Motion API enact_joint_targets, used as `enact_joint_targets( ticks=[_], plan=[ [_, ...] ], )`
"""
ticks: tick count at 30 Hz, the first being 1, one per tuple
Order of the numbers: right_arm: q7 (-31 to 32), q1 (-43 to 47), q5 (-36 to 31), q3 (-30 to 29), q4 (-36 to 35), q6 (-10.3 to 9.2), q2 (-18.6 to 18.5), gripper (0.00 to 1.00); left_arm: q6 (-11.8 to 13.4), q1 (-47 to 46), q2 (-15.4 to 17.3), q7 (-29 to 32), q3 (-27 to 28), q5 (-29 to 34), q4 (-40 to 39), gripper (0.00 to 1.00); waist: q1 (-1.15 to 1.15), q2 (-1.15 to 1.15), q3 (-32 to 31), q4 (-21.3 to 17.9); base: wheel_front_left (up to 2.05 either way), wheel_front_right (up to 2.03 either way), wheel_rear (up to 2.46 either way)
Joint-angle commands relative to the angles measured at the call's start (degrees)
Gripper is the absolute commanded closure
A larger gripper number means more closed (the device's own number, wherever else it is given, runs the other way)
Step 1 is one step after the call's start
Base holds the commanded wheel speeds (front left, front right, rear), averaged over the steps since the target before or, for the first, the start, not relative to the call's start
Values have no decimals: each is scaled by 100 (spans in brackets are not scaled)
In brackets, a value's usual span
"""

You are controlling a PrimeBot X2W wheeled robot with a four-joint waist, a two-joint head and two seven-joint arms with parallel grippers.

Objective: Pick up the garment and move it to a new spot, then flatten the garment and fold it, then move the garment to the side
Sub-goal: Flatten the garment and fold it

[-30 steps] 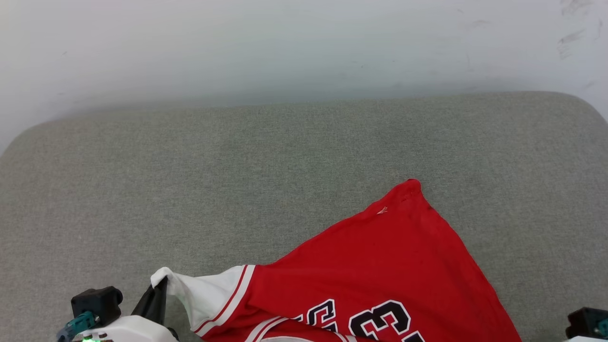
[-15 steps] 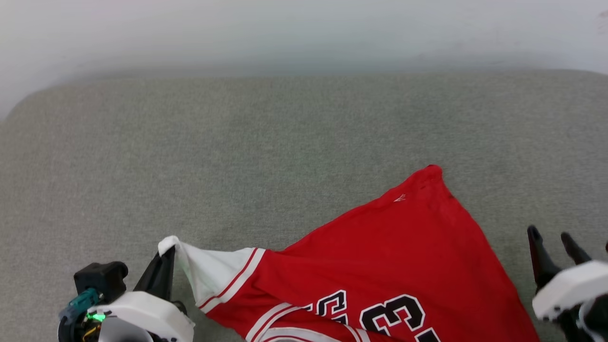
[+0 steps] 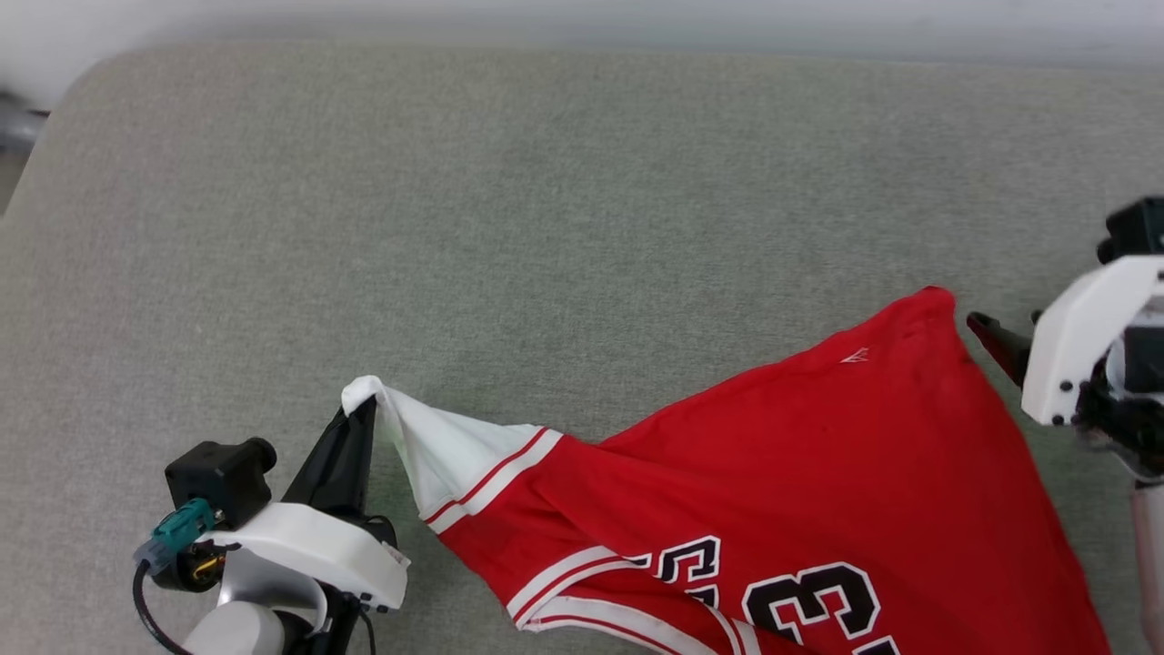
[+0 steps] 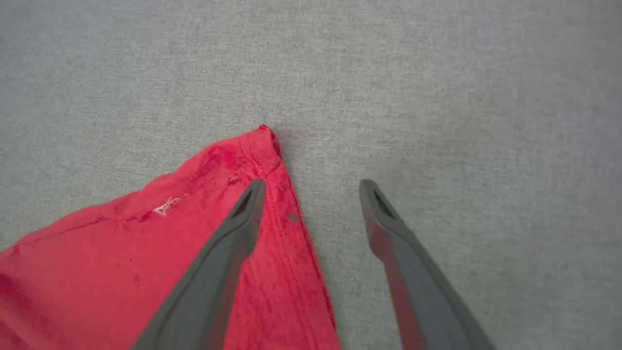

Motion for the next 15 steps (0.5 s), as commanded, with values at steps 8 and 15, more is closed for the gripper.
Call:
enact_joint_targets(
  ticks=[8,15],
  plan=[
    [574,-583,155,641,371,-5,-133,0,-175,-374,-148,-155,-52,-4,148,100,-1,0,536,341,0,0,0],
    [1355,-166,303,923,1048,-4,-84,11,-241,-471,-195,-221,-59,-42,334,100,-1,0,646,370,0,0,0]
  ],
)
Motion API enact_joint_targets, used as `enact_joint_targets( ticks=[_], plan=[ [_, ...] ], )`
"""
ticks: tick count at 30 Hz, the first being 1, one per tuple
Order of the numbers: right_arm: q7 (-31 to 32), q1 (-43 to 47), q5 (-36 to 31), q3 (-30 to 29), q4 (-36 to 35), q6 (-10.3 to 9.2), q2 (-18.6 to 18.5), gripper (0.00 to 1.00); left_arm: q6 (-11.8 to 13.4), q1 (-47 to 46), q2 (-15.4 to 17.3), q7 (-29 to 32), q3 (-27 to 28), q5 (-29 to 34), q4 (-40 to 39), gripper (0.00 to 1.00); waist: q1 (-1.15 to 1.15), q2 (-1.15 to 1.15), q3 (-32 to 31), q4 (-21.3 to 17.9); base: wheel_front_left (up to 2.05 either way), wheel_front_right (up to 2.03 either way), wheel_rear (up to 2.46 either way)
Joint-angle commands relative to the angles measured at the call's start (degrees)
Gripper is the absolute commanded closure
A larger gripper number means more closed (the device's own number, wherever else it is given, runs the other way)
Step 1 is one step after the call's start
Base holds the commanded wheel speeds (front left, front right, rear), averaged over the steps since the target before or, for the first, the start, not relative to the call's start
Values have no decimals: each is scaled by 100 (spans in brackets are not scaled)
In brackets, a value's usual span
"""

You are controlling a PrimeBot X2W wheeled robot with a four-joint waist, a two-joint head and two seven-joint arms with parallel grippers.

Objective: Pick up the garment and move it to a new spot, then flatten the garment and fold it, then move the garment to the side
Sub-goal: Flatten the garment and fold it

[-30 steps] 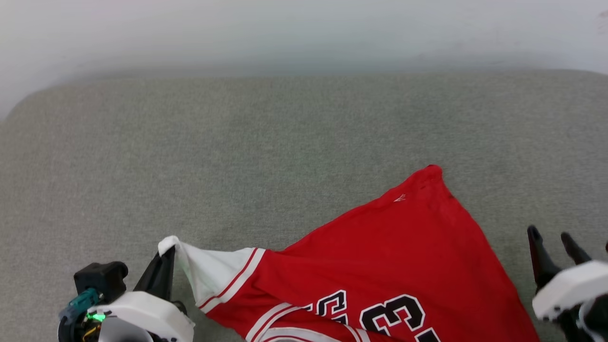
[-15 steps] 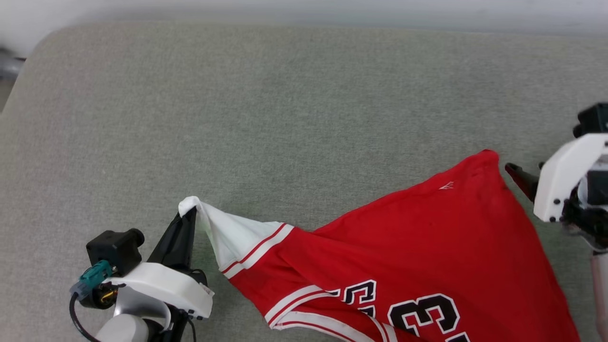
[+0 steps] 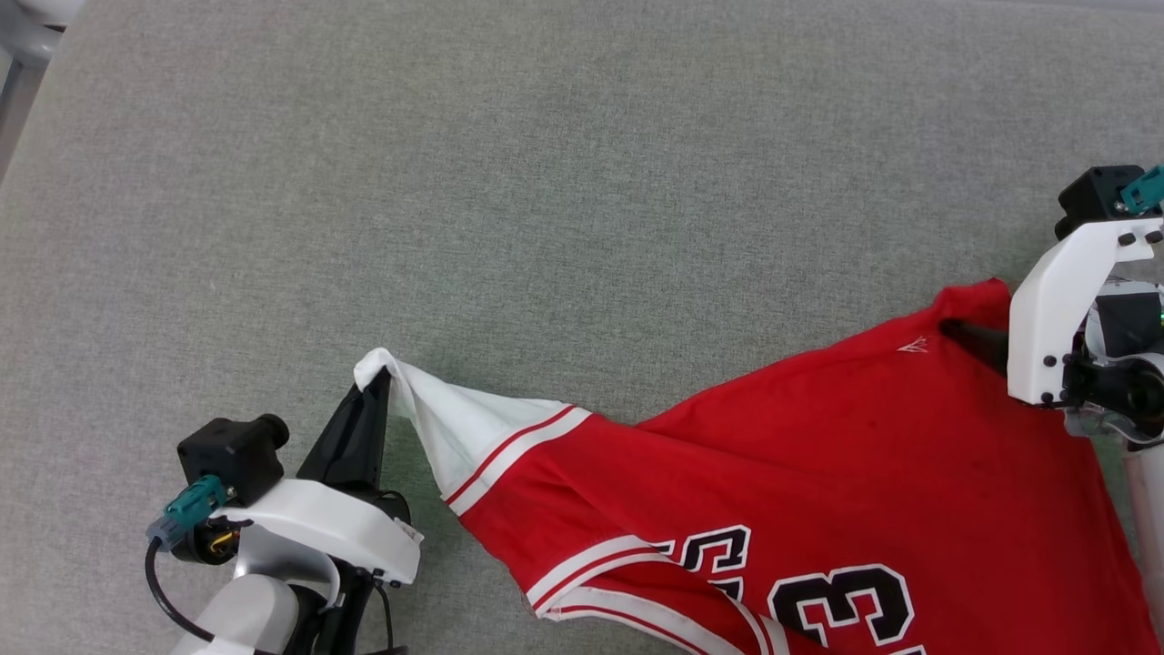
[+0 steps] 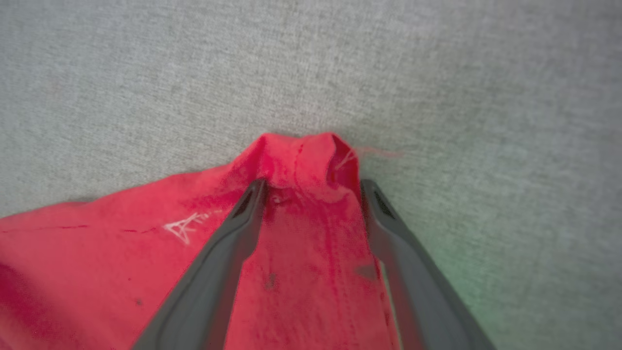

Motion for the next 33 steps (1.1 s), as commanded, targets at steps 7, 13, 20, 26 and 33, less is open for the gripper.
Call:
enact_joint_targets(
  ticks=[7,13,20,26,33],
  plan=[
    [-102,257,66,-18,314,-4,240,100,29,-72,83,8,16,24,161,100,0,0,-219,-87,0,0,0],
    [-1086,60,-29,-260,-97,-4,224,100,203,-47,271,23,172,66,196,100,0,0,-639,-236,0,0,0],
    [-2037,148,-299,-478,-274,-5,395,100,189,-476,453,181,339,35,209,100,0,0,-1173,-440,0,0,0],
    [-2625,49,-473,-565,-147,-5,547,100,180,-1205,467,374,359,83,568,100,0,0,-1558,-608,0,0,0],
    [-3122,-368,-805,-741,216,-6,690,100,-64,-2281,335,510,355,17,1392,100,0,0,-1754,-750,0,0,0]
  ],
)
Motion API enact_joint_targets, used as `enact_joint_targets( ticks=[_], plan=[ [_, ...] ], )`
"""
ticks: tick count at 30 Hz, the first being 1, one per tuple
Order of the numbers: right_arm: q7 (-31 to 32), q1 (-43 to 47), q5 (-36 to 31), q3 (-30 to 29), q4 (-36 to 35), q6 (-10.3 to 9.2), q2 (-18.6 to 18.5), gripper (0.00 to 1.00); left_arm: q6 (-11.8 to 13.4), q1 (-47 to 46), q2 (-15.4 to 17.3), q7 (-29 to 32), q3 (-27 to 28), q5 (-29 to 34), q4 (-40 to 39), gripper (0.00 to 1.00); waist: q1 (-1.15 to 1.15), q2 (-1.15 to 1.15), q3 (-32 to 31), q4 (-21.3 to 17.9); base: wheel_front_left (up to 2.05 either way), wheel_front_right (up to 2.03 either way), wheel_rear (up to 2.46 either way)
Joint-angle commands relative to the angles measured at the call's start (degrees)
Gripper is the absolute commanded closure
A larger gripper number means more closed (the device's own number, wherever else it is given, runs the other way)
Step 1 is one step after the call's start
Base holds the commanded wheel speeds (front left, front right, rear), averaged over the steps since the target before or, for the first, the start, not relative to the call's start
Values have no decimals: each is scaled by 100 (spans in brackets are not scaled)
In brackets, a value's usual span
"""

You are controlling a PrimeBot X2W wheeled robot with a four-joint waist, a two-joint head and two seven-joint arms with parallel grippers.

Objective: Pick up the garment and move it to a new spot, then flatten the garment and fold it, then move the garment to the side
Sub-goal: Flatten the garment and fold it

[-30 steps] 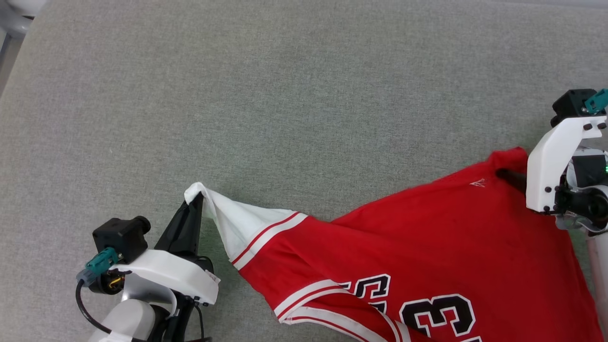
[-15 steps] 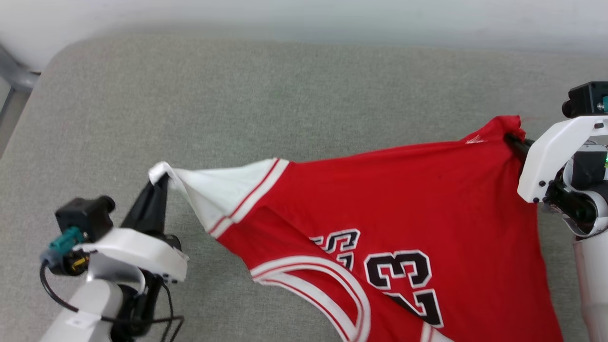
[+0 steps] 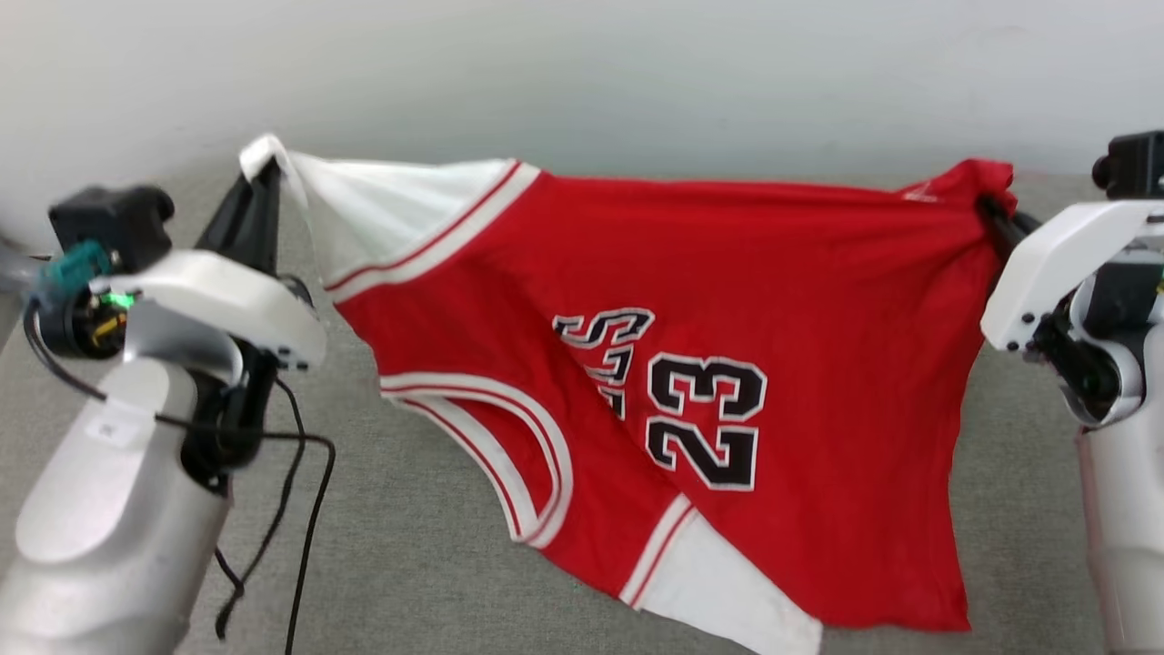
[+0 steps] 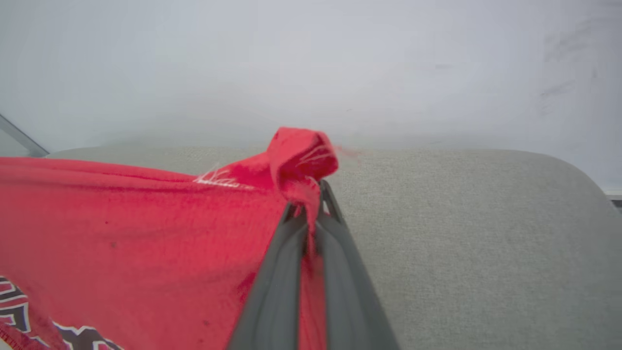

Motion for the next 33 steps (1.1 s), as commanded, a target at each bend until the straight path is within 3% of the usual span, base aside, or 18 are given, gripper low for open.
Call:
enact_joint_targets(
  ticks=[1,7,21,33],
  plan=[
    [-138,-248,-89,-87,90,-8,16,100,-71,-348,-8,26,20,-26,246,100,0,0,-14,-51,0,0,0],
    [-474,-1104,-395,-332,319,-9,0,100,-285,-1596,-83,4,16,97,1002,100,0,0,341,-96,0,0,0],
    [-967,-3925,-1034,-664,431,-12,-39,100,-569,-4679,292,-50,162,514,2024,100,0,0,1889,-222,0,0,0],
    [-1279,-5236,-1159,-395,942,-13,-135,100,-802,-5662,362,-352,382,343,2563,100,0,0,2967,-139,0,0,0]
  ],
)
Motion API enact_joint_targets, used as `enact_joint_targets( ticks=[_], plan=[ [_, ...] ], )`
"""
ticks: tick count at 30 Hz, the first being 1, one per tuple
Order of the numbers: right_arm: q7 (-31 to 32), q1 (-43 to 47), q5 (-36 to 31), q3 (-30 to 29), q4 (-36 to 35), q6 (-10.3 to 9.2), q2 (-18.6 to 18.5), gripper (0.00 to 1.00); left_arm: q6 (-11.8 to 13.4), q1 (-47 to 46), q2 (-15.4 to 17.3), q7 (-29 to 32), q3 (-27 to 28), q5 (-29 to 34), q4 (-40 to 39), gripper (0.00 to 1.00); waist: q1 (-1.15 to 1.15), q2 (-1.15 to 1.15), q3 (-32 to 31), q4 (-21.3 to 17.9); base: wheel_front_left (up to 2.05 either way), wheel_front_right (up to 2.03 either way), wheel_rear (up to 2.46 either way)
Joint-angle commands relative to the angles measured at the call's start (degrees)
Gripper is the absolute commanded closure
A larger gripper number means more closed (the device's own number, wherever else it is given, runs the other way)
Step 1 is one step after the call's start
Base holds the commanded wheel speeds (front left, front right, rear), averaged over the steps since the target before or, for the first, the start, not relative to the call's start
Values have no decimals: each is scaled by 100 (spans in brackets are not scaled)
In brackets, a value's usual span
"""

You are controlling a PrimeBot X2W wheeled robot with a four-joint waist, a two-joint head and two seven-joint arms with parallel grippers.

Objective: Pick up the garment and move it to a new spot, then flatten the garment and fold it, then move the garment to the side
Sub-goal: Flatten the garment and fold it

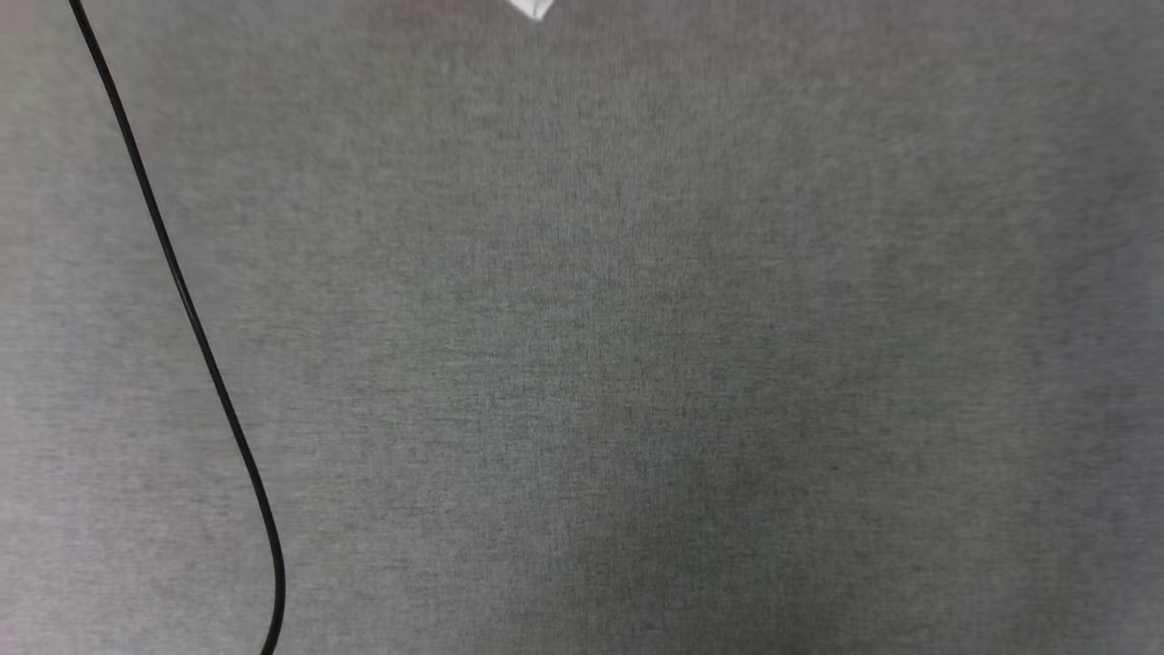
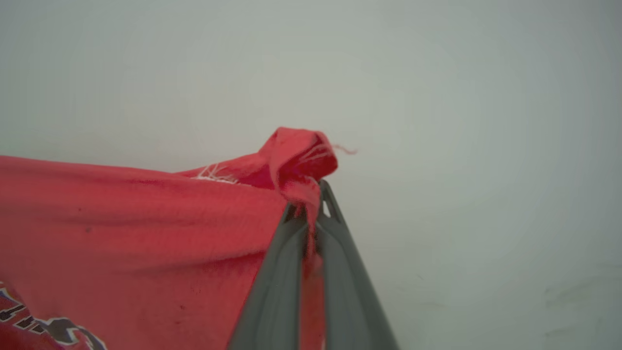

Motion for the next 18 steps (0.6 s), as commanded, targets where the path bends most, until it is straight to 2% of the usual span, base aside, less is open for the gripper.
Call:
enact_joint_targets(
  ticks=[1,6,10,18],
  plan=[
    [-42,-112,-13,-2,97,-18,-89,100,-1,-105,102,-53,41,-16,98,100,-1,0,347,22,0,0,0],
    [-247,-355,61,235,589,-18,-88,100,-207,-208,73,-208,21,-71,513,100,-1,0,803,37,0,0,0],
    [-416,-279,175,351,973,-17,-105,100,-393,-147,-12,-327,-37,-115,830,100,-1,0,915,40,0,0,0],
    [-816,712,568,660,1618,-16,-162,100,-654,704,-286,-557,-189,-316,1317,100,-1,0,436,86,0,0,0]
  ],
)
